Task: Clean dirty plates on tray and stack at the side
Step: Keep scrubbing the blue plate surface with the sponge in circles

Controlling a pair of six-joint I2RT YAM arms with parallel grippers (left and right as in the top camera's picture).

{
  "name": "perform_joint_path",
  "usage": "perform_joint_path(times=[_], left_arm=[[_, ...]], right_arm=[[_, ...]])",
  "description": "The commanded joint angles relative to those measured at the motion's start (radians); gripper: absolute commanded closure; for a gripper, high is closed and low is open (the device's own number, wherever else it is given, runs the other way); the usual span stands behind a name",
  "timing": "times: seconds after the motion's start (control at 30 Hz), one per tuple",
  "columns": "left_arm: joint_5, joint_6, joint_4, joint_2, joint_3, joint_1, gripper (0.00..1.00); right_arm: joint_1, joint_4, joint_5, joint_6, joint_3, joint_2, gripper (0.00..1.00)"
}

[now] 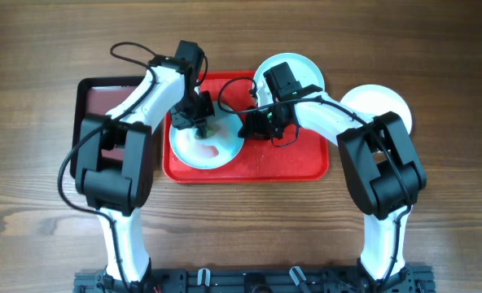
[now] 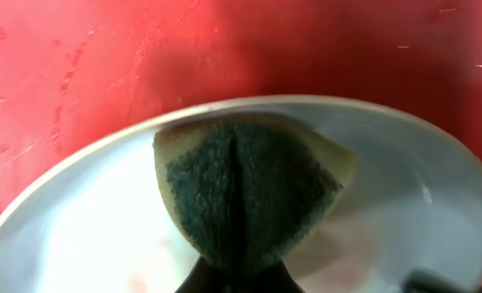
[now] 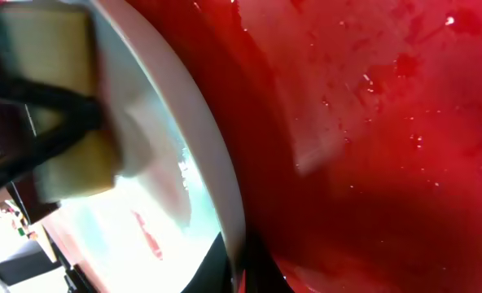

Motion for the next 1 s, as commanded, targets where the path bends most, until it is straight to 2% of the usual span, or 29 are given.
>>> perform_joint_path(times=[0.0, 0.07, 0.17, 0.27, 0.37, 0.53, 0.8, 0.9, 0.97], left_arm=[[-0.026, 0.026, 0.004, 0.078, 0.013, -0.005, 0.96], [-0.018, 0.037, 0.005, 0.085, 0.013, -0.005, 0.96], [0.109, 0.201, 0.01, 0.085, 0.013, -0.026, 0.96], [0.115, 0.262, 0.015, 0.085, 0.013, -0.065, 0.96], [0.122, 0.312, 0.023, 0.085, 0.013, -0.105, 0.96], [0.121, 0.308, 0.025, 0.085, 0.013, -0.117, 0.96], [-0.084, -0.064, 0.014, 0.085, 0.013, 0.049, 0.96], [-0.16, -0.157, -0.056, 0.085, 0.013, 0.106, 0.96], [-0.202, -0.173, -0.125, 0.085, 0.013, 0.115, 0.96]], right_arm=[[-0.002, -0.008, 0.021, -0.015, -0.009, 0.036, 0.96], [-0.002, -0.005, 0.021, -0.014, -0.009, 0.036, 0.96], [-0.002, -0.005, 0.021, -0.014, -0.009, 0.036, 0.96], [-0.002, -0.005, 0.021, -0.014, -0.009, 0.036, 0.96], [-0.002, -0.005, 0.021, -0.014, -0.009, 0.036, 0.96], [-0.002, -0.005, 0.022, -0.015, -0.009, 0.036, 0.96], [-0.002, -0.008, 0.021, -0.018, -0.009, 0.036, 0.96], [-0.002, -0.006, 0.022, -0.018, -0.009, 0.036, 0.96], [-0.002, -0.003, 0.022, -0.018, -0.009, 0.036, 0.96]])
